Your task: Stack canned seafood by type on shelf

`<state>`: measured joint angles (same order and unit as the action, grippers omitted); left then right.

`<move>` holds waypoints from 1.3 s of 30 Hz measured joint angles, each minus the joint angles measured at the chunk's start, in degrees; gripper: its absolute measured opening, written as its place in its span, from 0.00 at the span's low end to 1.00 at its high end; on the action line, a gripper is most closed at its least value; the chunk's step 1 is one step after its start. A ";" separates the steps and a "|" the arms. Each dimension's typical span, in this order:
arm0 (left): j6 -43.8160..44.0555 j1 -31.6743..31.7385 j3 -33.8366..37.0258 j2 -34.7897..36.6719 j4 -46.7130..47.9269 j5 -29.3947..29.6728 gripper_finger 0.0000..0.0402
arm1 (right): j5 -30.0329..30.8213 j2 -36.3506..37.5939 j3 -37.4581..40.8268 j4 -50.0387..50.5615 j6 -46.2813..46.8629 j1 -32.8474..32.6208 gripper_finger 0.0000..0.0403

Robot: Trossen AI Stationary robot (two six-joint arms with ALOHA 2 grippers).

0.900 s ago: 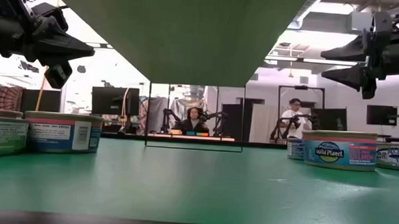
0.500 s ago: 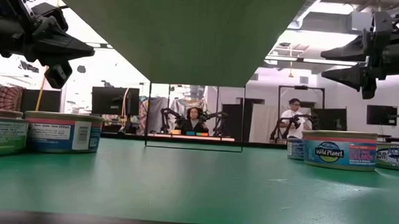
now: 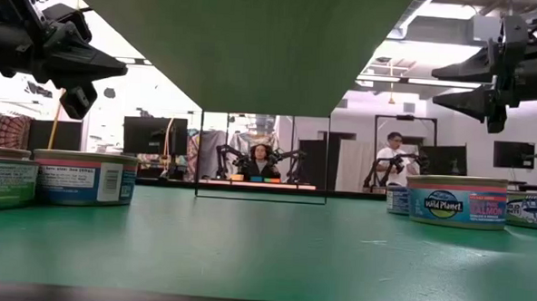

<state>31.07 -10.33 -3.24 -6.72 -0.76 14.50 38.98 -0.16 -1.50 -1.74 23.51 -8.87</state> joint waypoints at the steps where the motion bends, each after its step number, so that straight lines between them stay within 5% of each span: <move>1: 0.00 0.02 0.00 -0.02 -0.02 0.02 0.00 | 0.00 0.00 0.02 0.00 0.00 -0.01 0.70; 32: 0.00 0.01 0.01 -0.02 -0.06 0.03 0.00 | 0.00 0.00 0.00 0.00 0.00 0.00 0.70; 35: 0.31 0.00 0.27 0.00 -3.94 5.29 0.00 | 0.00 -0.01 0.02 0.00 0.00 -0.02 0.70; 39: 16.62 0.04 0.27 0.22 -16.55 9.44 0.00 | 0.00 0.01 0.20 -1.73 2.27 -0.02 0.70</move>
<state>47.69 -10.28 -2.97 -6.50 -17.31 23.94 38.98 -0.14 -1.29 -3.48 25.78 -8.88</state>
